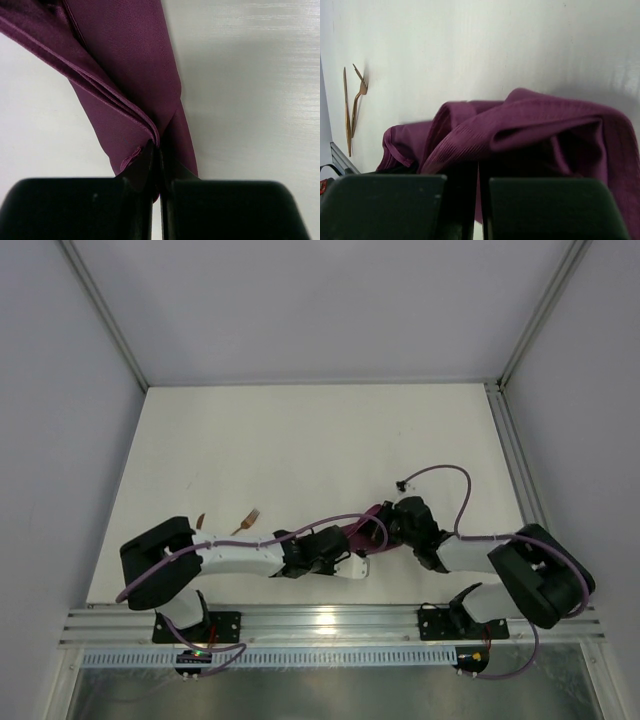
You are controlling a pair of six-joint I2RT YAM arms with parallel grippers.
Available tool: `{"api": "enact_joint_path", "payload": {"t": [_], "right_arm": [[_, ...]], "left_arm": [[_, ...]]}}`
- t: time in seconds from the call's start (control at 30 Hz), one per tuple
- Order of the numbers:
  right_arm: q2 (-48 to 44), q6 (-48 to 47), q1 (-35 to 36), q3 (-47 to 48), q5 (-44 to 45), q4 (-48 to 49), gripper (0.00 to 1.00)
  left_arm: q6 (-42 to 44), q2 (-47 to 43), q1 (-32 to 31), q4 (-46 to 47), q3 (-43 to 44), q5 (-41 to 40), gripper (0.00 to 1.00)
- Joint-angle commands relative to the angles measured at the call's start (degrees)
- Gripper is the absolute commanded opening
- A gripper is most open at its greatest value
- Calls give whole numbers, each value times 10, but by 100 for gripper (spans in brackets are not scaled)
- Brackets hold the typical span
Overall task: Fold the napkin into a case and place the utensils inside
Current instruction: Fold the 2/3-rectangle-folded napkin at the center of the board.
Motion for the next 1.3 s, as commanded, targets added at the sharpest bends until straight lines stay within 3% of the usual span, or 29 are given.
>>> {"api": "enact_joint_path", "payload": {"t": [0.0,0.27,0.33,0.47,0.57,0.73,0.93,1.27], "right_arm": [[-92,-41,2,11,38,-121,5],[-378,-88,1,52,67,-408,13],[-390,-113,2,89,77,-425,17],[-274,-201,-8,179,51,-388,17],[-131,-267,-34,252,-19,-350,17],[39,-354,-43,338,-43,-367,16],[70,-389,-43,320,-68,-392,4],[-61,-360,-42,201,-66,-413,3]], "left_arm": [[-5,6,-1,17,-5,4,0],[-9,4,-1,20,-7,8,0],[-9,2,-1,19,-7,8,0],[-4,-1,-2,14,-3,-2,0],[-2,-5,-2,13,0,-6,0],[-5,-7,-1,11,5,-17,0],[-11,-14,1,15,6,-18,0],[-37,-7,24,8,21,-7,0]]}}
